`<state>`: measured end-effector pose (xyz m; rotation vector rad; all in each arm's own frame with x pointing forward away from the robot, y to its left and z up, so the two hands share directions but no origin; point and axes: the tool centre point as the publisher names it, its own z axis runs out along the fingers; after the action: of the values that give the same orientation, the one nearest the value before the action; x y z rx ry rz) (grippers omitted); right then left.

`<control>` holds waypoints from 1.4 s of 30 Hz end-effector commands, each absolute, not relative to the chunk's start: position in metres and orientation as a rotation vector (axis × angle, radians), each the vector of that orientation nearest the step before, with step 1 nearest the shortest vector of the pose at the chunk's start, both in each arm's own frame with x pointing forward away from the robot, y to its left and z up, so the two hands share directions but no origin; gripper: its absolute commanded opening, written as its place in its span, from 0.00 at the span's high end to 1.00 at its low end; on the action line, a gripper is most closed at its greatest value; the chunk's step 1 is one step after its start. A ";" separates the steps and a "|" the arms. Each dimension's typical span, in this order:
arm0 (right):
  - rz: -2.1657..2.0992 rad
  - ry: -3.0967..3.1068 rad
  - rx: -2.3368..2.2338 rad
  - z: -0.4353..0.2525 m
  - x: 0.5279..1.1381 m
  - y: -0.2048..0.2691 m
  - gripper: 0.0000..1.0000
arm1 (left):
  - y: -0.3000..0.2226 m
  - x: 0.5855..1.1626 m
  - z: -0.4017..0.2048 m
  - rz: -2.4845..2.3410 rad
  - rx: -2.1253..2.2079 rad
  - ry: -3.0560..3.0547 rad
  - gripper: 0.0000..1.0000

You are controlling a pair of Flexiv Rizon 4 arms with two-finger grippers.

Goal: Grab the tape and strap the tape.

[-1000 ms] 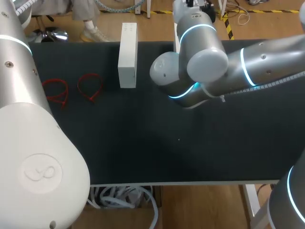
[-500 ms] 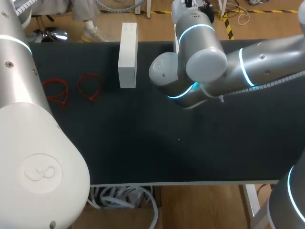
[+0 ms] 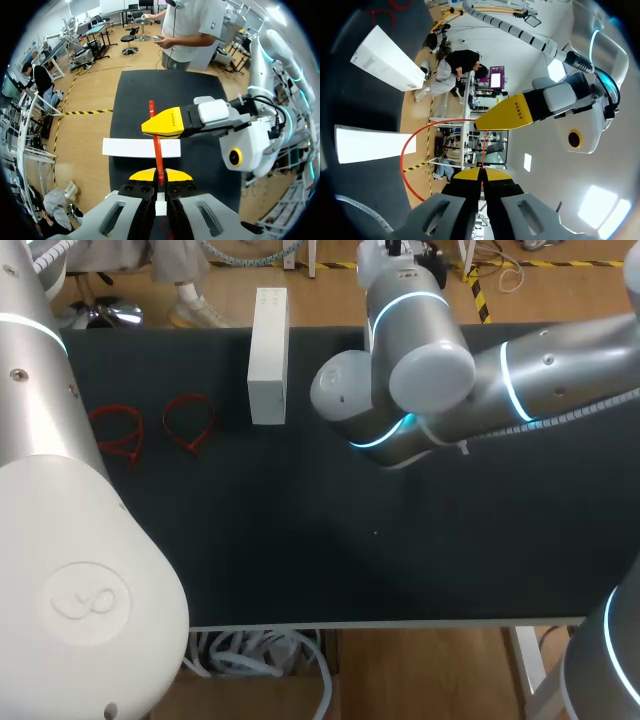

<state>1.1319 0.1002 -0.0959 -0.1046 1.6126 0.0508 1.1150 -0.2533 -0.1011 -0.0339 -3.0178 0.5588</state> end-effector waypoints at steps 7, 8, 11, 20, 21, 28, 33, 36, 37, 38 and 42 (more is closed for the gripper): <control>0.069 1.617 -0.099 -0.094 1.129 0.102 1.00 | -0.254 1.116 -0.100 0.552 -0.034 -3.016 1.00; 0.072 1.617 -0.096 -0.094 1.129 0.102 1.00 | -0.254 1.116 -0.100 0.552 -0.034 -3.016 1.00; 0.085 1.618 -0.093 -0.095 1.128 0.105 1.00 | -0.254 1.116 -0.100 0.552 -0.034 -3.016 1.00; 0.106 1.617 -0.086 -0.097 1.125 0.107 1.00 | -0.254 1.116 -0.100 0.552 -0.034 -3.016 1.00; 0.107 1.618 -0.085 -0.097 1.125 0.107 1.00 | -0.254 1.116 -0.100 0.552 -0.034 -3.016 1.00; 0.118 1.616 -0.079 -0.097 1.124 0.109 1.00 | -0.254 1.116 -0.100 0.552 -0.034 -3.016 1.00; 0.129 1.612 -0.072 -0.096 1.124 0.111 1.00 | -0.254 1.116 -0.100 0.552 -0.034 -3.016 1.00; 0.131 1.611 -0.069 -0.095 1.125 0.111 1.00 | -0.254 1.116 -0.100 0.552 -0.034 -3.016 1.00; 0.131 1.612 -0.067 -0.095 1.125 0.111 1.00 | -0.254 1.116 -0.100 0.552 -0.034 -3.016 1.00; 0.132 1.612 -0.066 -0.095 1.126 0.111 1.00 | -0.254 1.116 -0.100 0.552 -0.034 -3.016 1.00; 0.139 1.614 -0.063 -0.095 1.128 0.113 1.00 | -0.254 1.116 -0.100 0.552 -0.034 -3.016 1.00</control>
<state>1.1267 0.1121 -0.0977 -0.0622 1.6065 0.1400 1.1149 -0.2533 -0.1011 -0.0339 -3.0178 0.5588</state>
